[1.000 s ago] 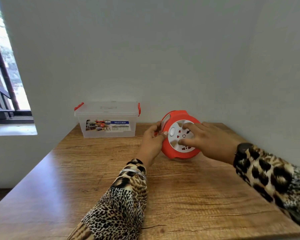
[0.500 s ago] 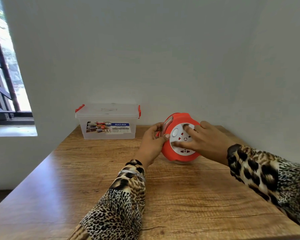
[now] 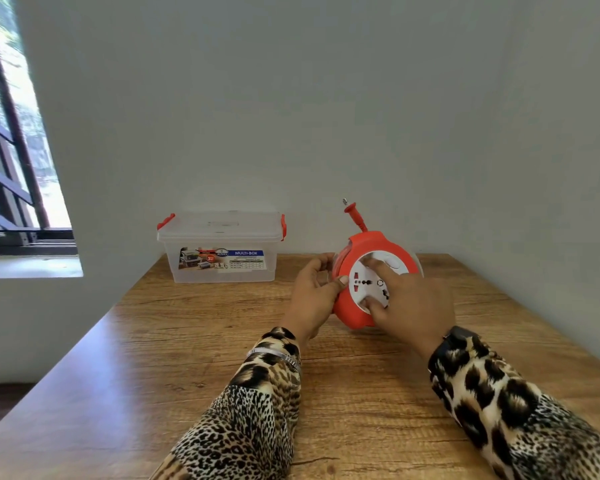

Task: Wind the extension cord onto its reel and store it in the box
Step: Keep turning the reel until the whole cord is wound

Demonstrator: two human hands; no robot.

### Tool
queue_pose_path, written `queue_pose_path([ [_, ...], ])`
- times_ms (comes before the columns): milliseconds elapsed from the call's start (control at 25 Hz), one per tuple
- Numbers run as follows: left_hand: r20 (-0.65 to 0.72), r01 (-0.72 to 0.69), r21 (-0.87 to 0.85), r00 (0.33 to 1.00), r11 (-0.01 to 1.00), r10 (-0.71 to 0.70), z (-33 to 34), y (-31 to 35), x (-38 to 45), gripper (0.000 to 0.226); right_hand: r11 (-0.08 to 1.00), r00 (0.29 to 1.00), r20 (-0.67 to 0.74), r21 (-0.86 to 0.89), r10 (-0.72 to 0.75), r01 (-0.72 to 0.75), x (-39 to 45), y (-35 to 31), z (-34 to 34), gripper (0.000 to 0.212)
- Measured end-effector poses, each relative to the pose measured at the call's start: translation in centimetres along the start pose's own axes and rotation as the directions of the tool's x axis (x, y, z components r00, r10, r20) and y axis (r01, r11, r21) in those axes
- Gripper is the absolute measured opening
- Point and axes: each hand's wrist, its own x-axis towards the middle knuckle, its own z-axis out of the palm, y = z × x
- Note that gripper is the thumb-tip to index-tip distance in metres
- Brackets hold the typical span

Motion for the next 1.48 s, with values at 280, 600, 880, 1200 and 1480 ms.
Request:
queue_pose_path([
  [280, -0.001, -0.025, 0.050, 1.000, 0.998, 0.025, 0.0, -0.1, 0.1, 0.046, 0.994, 0.995, -0.022, 0.046, 0.098, -0.097, 0.2, -0.6, -0.1, 0.062],
  [600, -0.020, -0.010, -0.009, 1.000, 1.000, 0.010, -0.2, -0.7, 0.4, 0.036, 0.981, 0.989, 0.032, 0.124, 0.148, -0.151, 0.4, -0.9, 1.1, 0.065],
  [880, -0.132, 0.008, 0.331, 0.991, 0.944, 0.038, -1.1, -2.1, 2.4, 0.030, 0.958, 0.960, 0.150, 0.132, 0.236, -0.256, 1.8, -0.6, 2.8, 0.061],
  [1200, -0.126, 0.067, 0.712, 0.992, 0.698, 0.033, -2.2, -4.1, 5.1, 0.032, 0.898, 0.832, 0.510, 0.229, 0.219, -0.377, 5.9, 0.9, 4.0, 0.031],
  [1480, -0.163, 0.088, 0.768, 0.985, 0.634, 0.061, -1.9, -3.5, 4.1, 0.040, 0.943, 0.737, 0.658, 0.127, 0.153, -0.308, 6.5, 0.4, 1.8, 0.042],
])
